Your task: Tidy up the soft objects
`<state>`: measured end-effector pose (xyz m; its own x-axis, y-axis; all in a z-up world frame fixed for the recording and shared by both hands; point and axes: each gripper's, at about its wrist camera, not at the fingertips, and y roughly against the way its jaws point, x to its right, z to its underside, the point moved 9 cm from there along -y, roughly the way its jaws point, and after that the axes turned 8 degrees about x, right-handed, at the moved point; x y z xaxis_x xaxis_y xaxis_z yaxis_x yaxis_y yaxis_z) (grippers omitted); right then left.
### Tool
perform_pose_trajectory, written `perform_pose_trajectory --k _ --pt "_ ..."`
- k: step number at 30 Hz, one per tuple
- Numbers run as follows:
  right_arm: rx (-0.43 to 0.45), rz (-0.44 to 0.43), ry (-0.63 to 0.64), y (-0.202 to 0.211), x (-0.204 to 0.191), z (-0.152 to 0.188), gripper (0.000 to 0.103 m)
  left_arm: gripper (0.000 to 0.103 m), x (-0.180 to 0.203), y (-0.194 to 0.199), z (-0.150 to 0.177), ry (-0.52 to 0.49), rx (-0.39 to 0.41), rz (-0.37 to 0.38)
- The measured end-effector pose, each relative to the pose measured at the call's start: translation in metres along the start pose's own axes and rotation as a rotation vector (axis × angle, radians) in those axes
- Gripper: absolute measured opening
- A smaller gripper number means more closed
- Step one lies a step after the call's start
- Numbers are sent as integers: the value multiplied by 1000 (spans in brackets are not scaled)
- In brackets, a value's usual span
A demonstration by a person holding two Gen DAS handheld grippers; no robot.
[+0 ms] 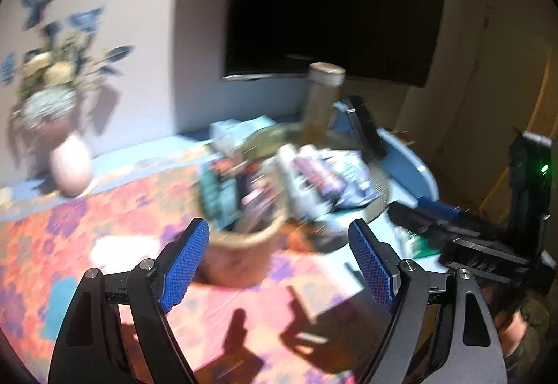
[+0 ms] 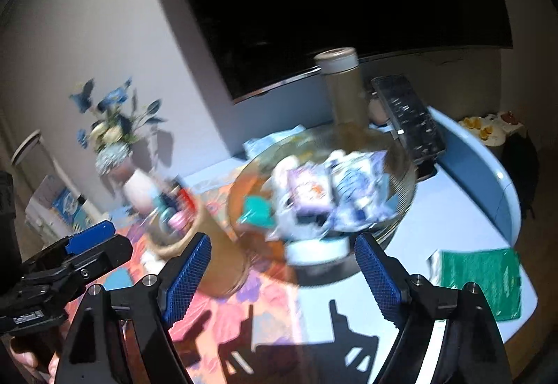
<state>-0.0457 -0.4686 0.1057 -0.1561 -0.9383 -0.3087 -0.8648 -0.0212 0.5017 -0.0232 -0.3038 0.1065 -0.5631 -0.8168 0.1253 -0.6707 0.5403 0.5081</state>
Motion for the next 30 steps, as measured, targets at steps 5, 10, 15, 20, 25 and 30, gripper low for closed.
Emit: perform_pose_trajectory --k 5,10,15,20,25,30 --pt "-46 -63 121 0 -60 32 83 82 -62 35 38 33 -19 -115" --pt "-108 -148 247 -10 -129 70 84 82 -137 68 85 53 -70 -262" --pt "-206 -192 377 -39 -192 121 84 82 -193 89 121 67 -123 -342" --pt "-278 -203 457 -66 -228 156 84 82 -230 90 145 88 -155 -393" --pt "-309 -197 569 -83 -257 182 84 82 -265 85 166 155 -176 -419" --pt "-313 -179 671 -99 -280 198 84 82 -287 83 180 223 -181 -429"
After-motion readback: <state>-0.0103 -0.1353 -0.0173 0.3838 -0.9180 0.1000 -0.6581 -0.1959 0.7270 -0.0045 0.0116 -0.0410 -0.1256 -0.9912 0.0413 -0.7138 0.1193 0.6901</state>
